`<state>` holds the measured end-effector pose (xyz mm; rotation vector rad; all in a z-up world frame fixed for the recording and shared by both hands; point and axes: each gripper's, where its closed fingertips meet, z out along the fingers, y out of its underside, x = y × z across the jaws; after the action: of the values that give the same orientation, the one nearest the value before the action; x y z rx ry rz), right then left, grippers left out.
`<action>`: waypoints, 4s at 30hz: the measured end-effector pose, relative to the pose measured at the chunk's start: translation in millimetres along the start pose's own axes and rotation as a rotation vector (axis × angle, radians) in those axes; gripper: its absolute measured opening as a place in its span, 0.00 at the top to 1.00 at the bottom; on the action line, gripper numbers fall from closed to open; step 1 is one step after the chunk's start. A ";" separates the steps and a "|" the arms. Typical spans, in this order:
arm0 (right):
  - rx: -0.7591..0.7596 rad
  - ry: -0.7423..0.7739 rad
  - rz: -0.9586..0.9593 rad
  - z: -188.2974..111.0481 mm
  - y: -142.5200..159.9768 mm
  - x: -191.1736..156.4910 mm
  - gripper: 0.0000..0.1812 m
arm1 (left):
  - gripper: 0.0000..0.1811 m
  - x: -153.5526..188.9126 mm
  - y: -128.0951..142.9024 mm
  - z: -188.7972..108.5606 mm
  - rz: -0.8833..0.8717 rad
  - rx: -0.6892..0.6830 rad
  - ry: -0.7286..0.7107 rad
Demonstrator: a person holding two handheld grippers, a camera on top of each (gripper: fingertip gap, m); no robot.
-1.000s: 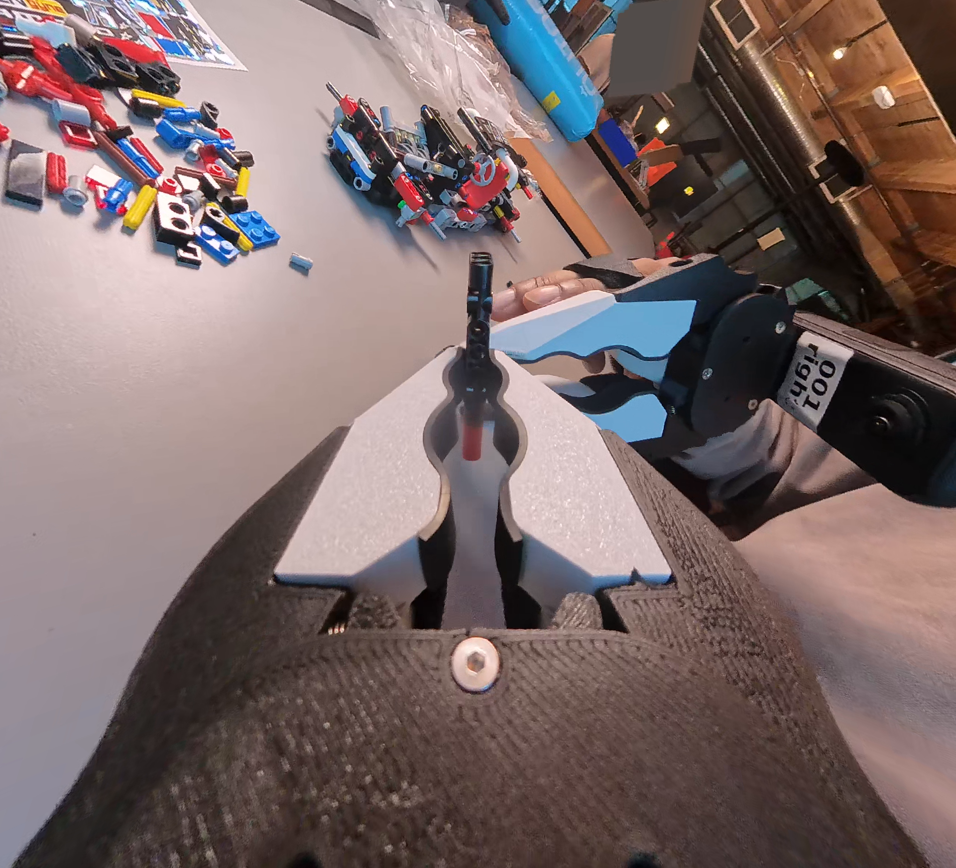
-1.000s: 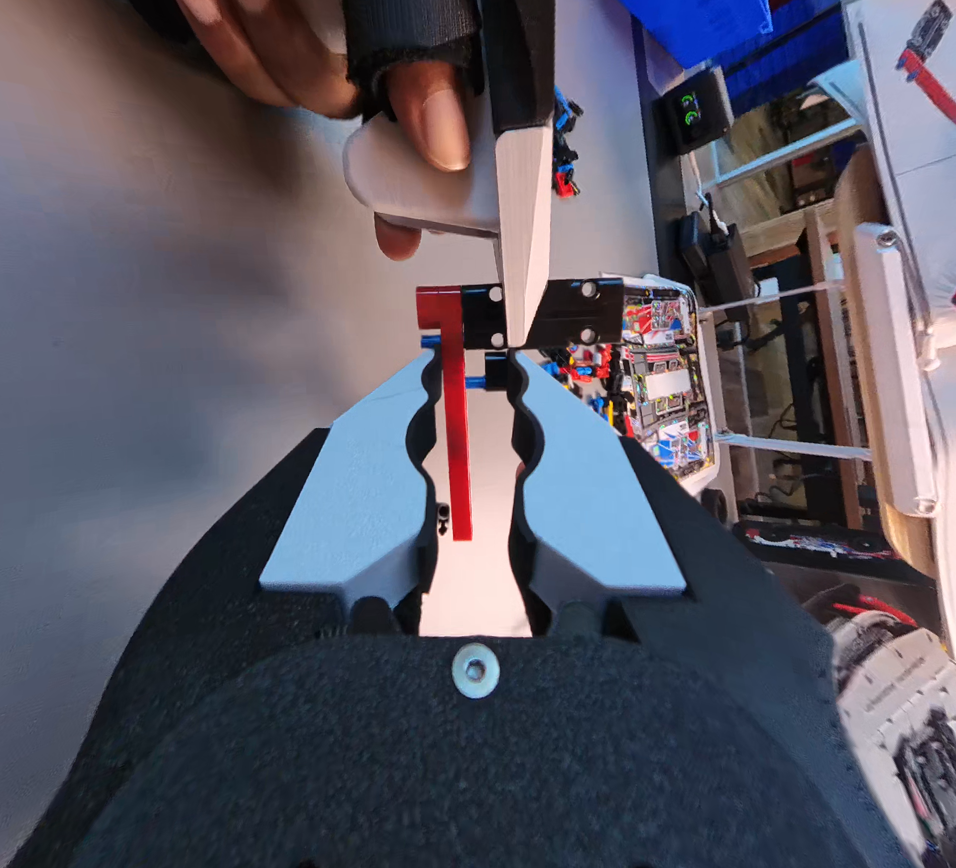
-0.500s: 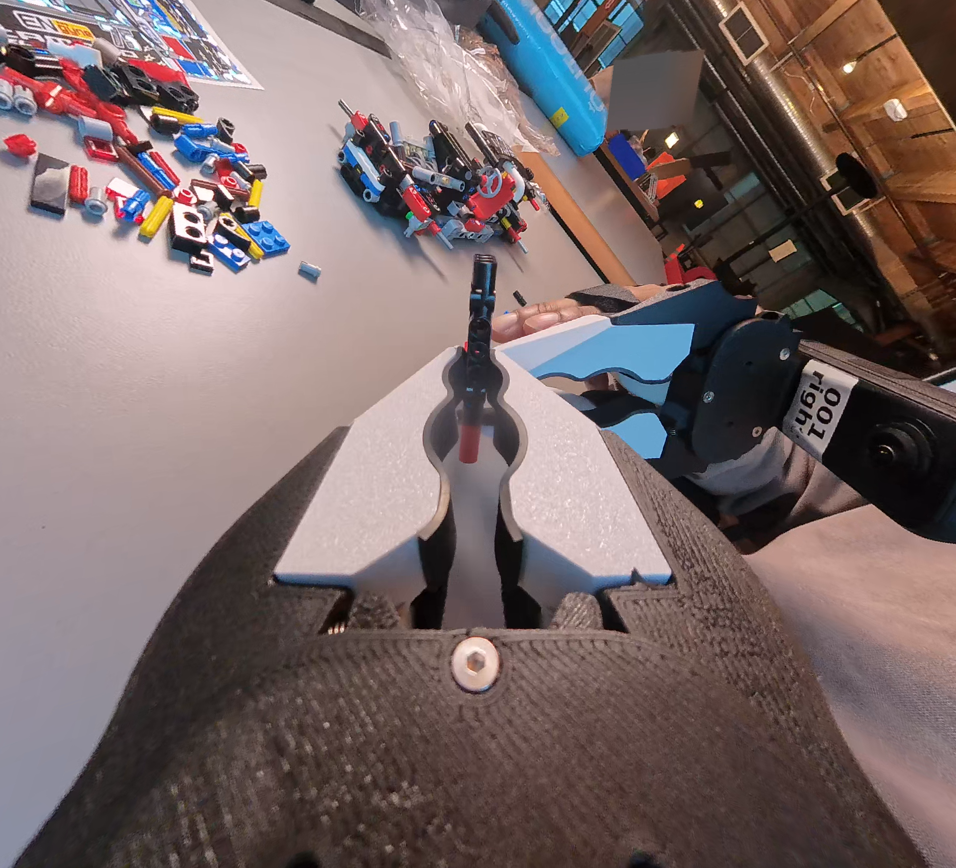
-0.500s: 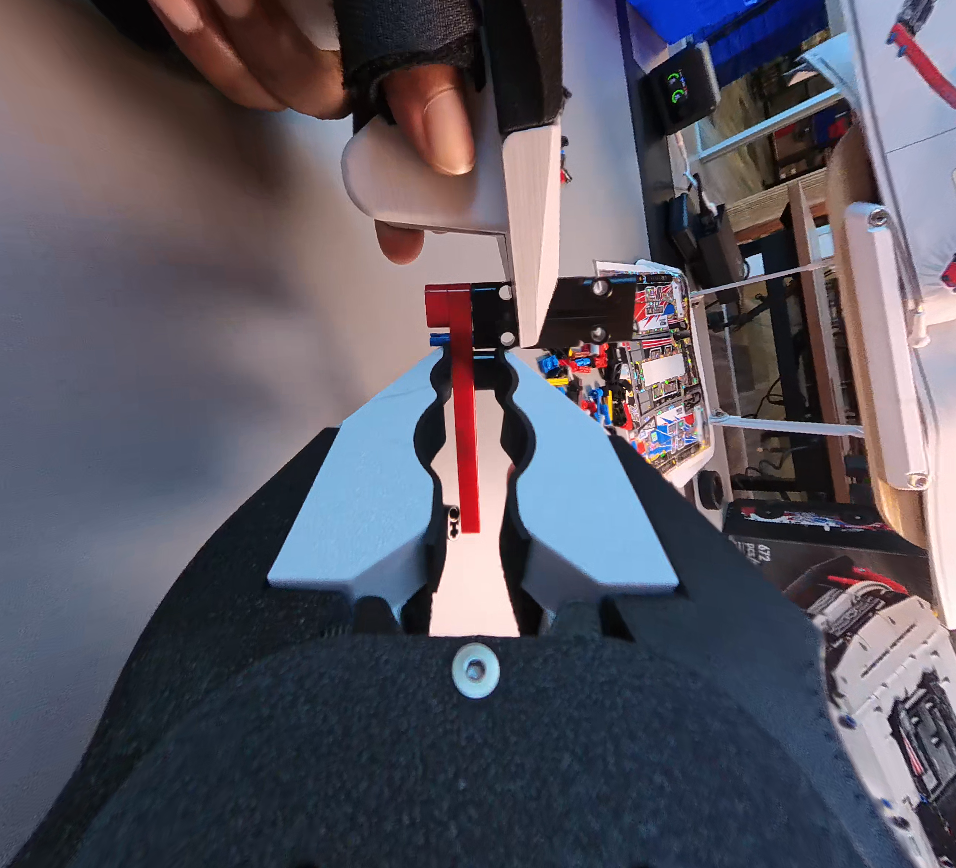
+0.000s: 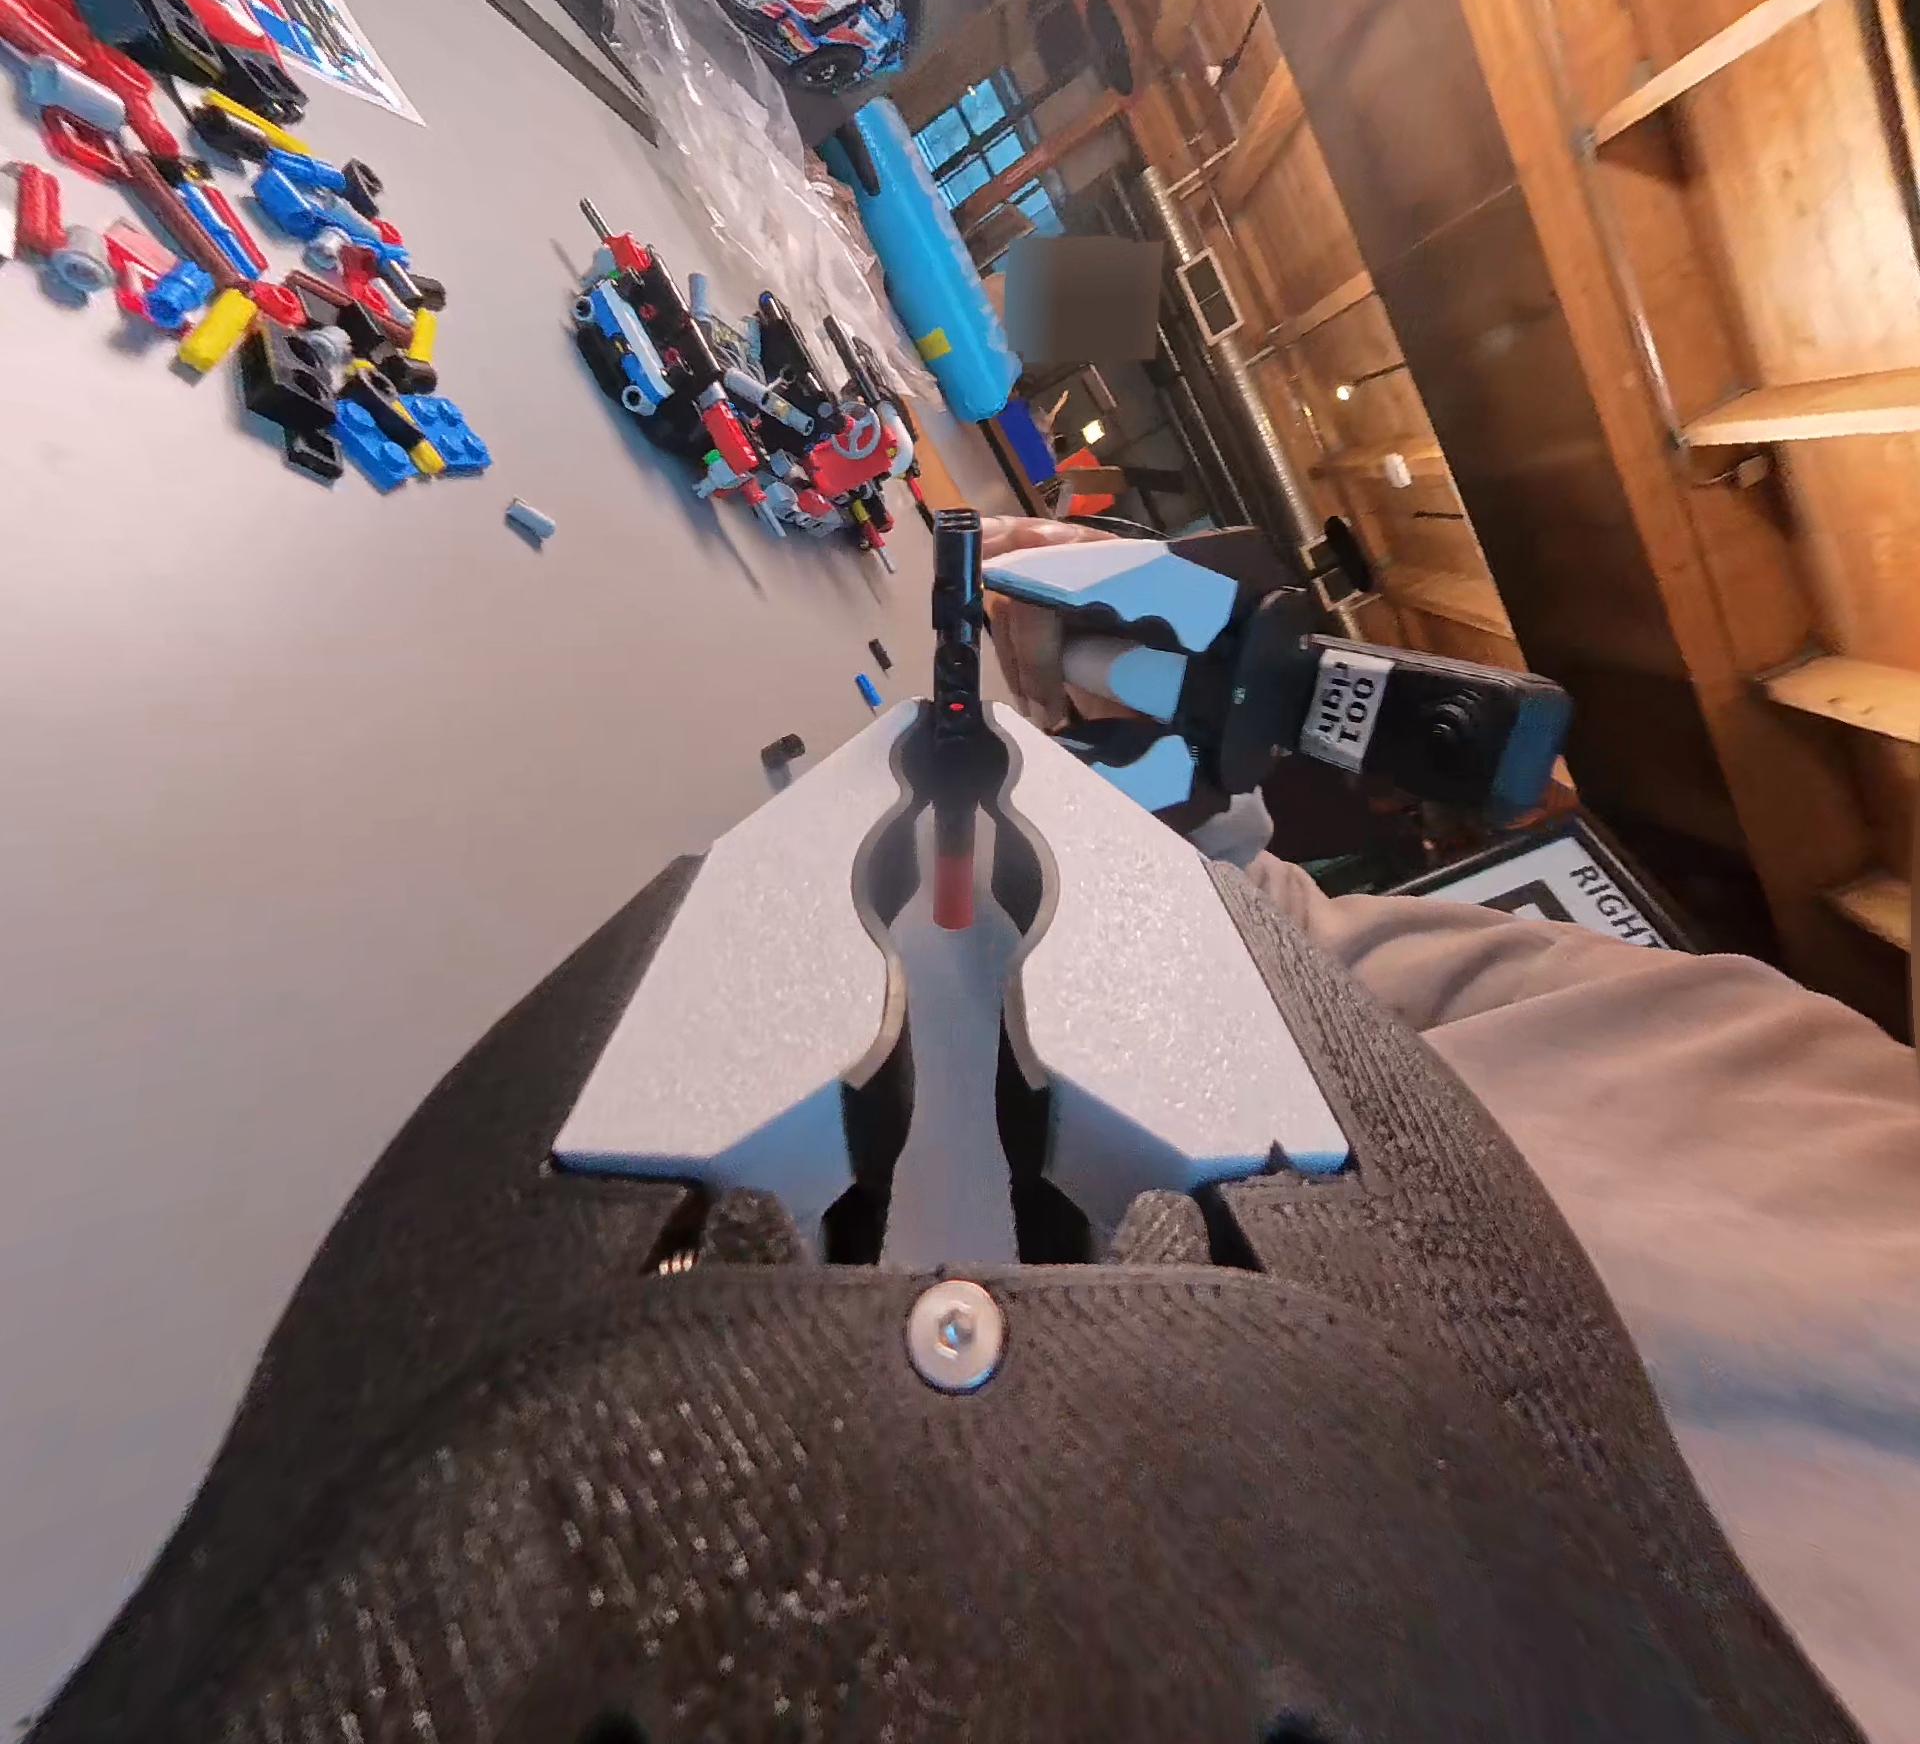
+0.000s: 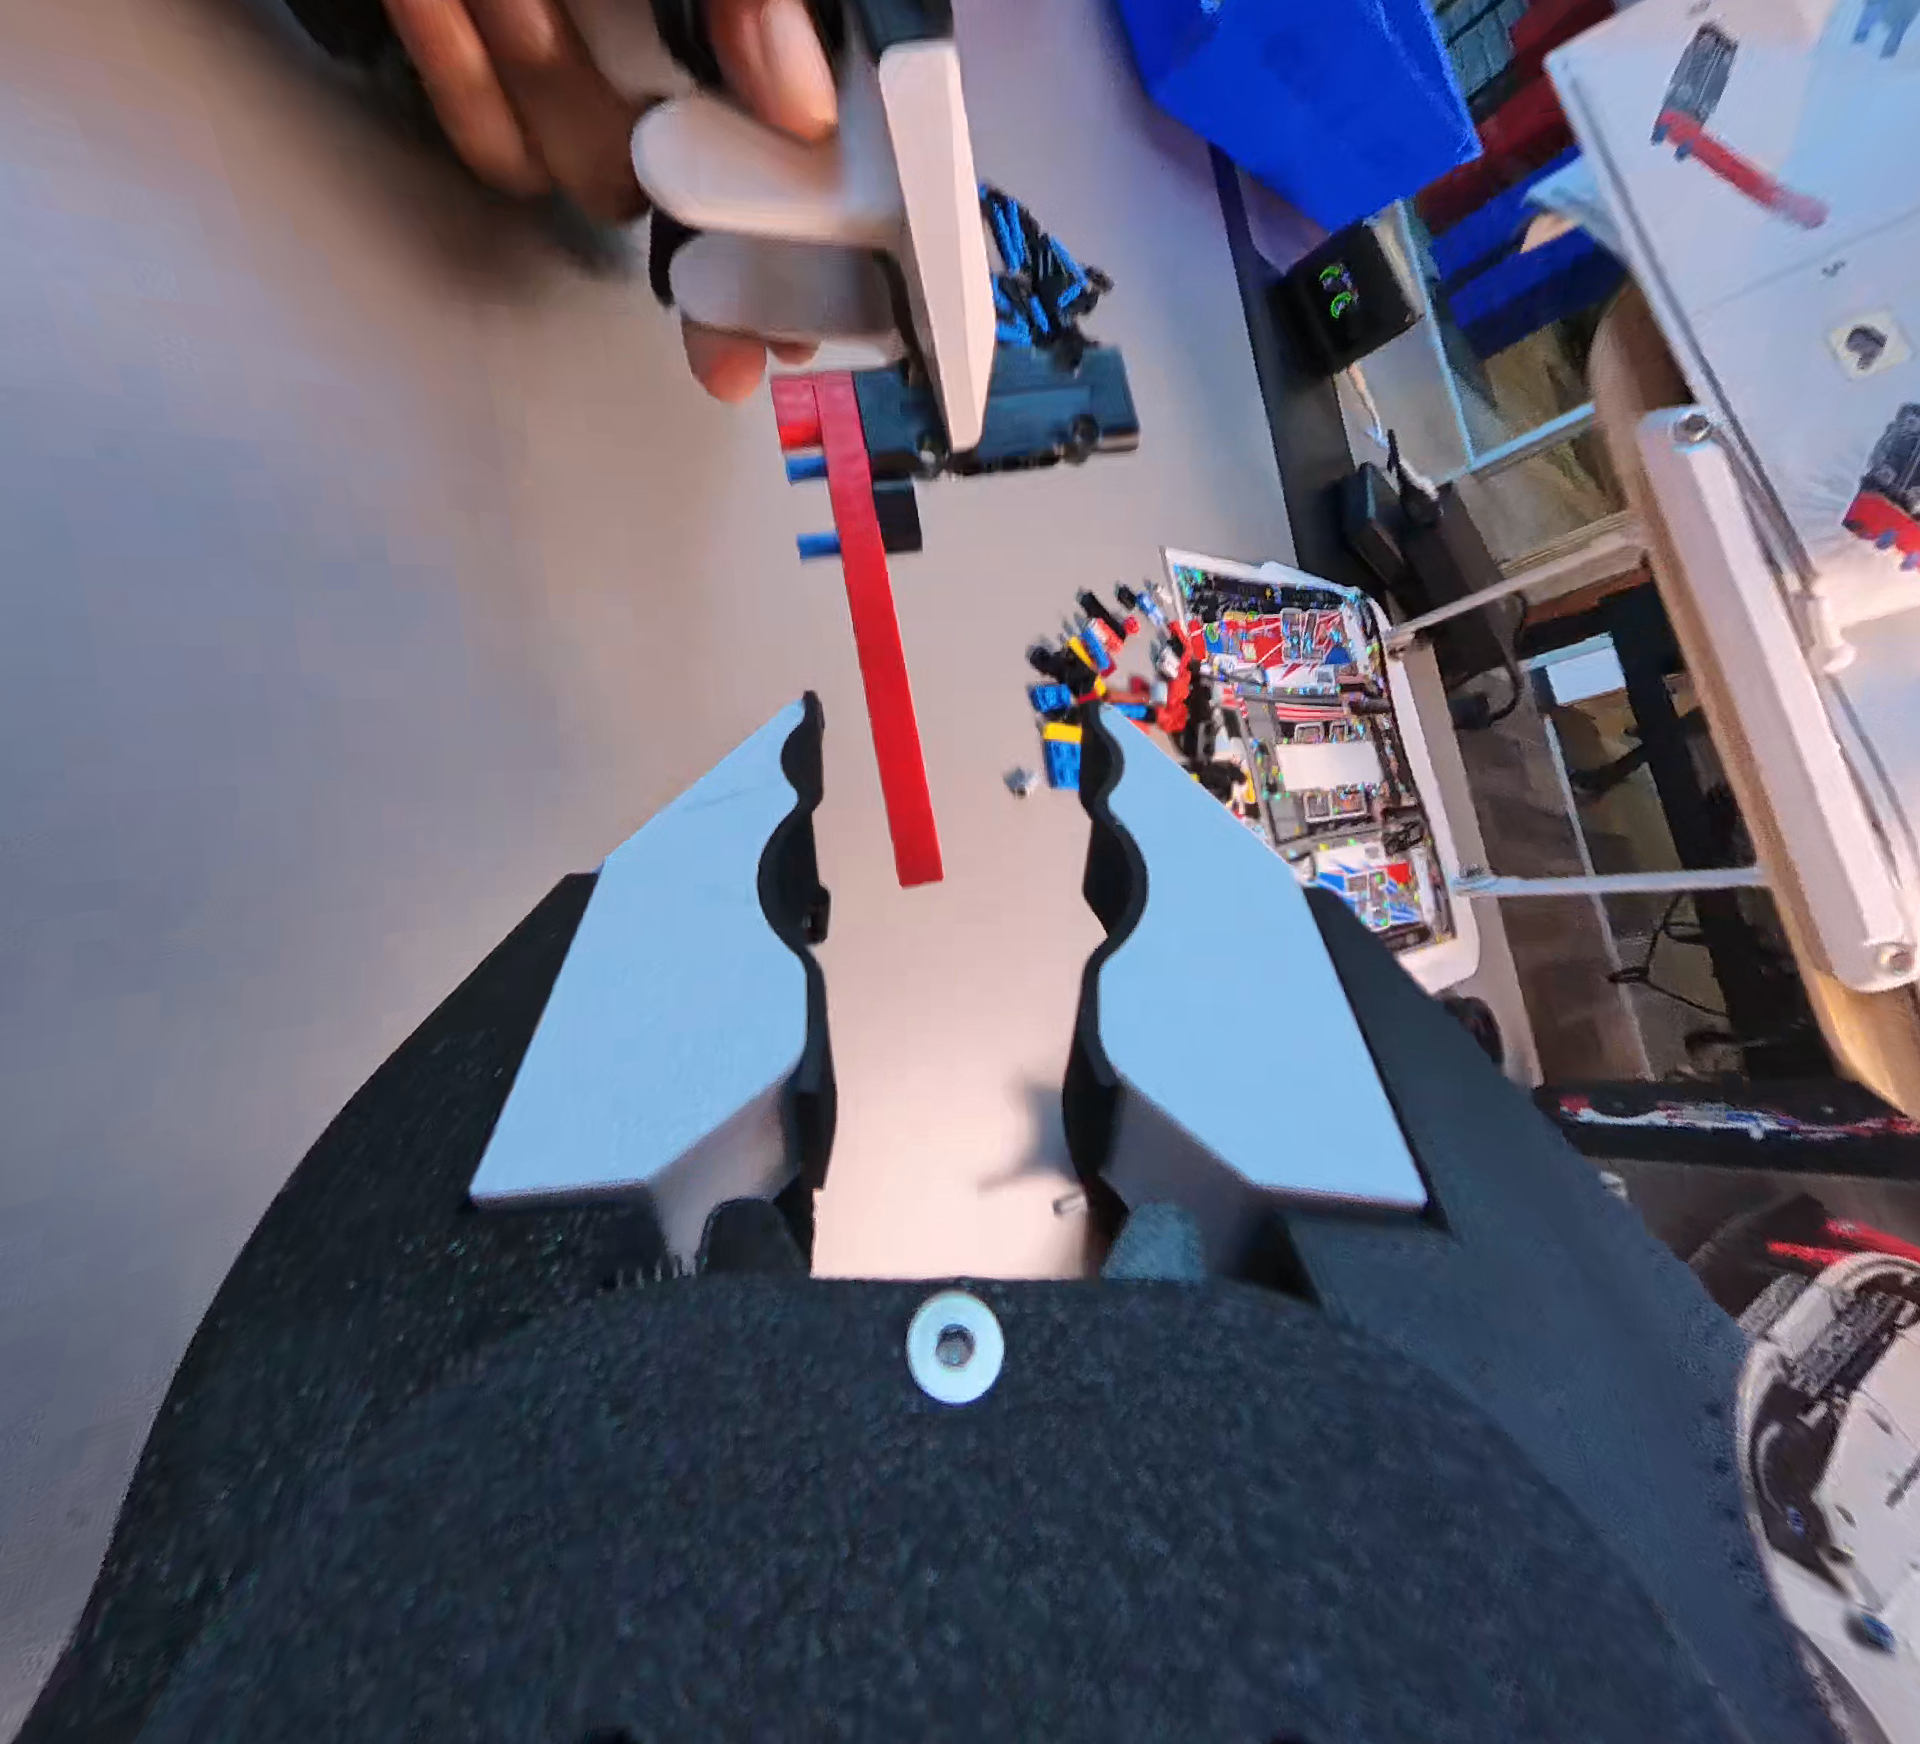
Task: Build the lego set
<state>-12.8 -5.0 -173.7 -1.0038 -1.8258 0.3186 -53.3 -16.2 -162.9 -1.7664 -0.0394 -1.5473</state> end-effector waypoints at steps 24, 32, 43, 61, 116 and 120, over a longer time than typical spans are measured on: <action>0.322 -0.532 0.584 -25.0 -56.9 -30.5 0.97 | 0.97 72.2 34.7 15.1 0.872 -0.088 0.113; 0.345 -0.470 0.565 -28.4 -62.9 -24.8 0.97 | 0.97 78.6 34.9 13.8 0.994 -0.061 0.095; 0.313 -0.419 0.499 -33.4 -73.8 -24.4 0.97 | 0.97 91.5 37.0 8.4 1.099 -0.034 0.134; 0.229 -0.179 0.344 -31.8 -36.5 8.4 0.82 | 0.98 34.4 -5.7 4.4 0.314 0.040 0.024; 0.297 -0.872 0.869 -56.3 -16.2 -43.1 0.97 | 0.93 29.2 43.9 10.4 1.388 -0.261 -0.205; 0.328 -0.872 0.891 -58.9 -19.4 -38.3 0.97 | 0.94 32.2 43.8 9.7 1.372 -0.256 -0.186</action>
<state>34.2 -58.4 -158.1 -1.5234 -1.8080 1.7575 -15.3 -55.9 -157.7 -1.4777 1.0783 -0.3763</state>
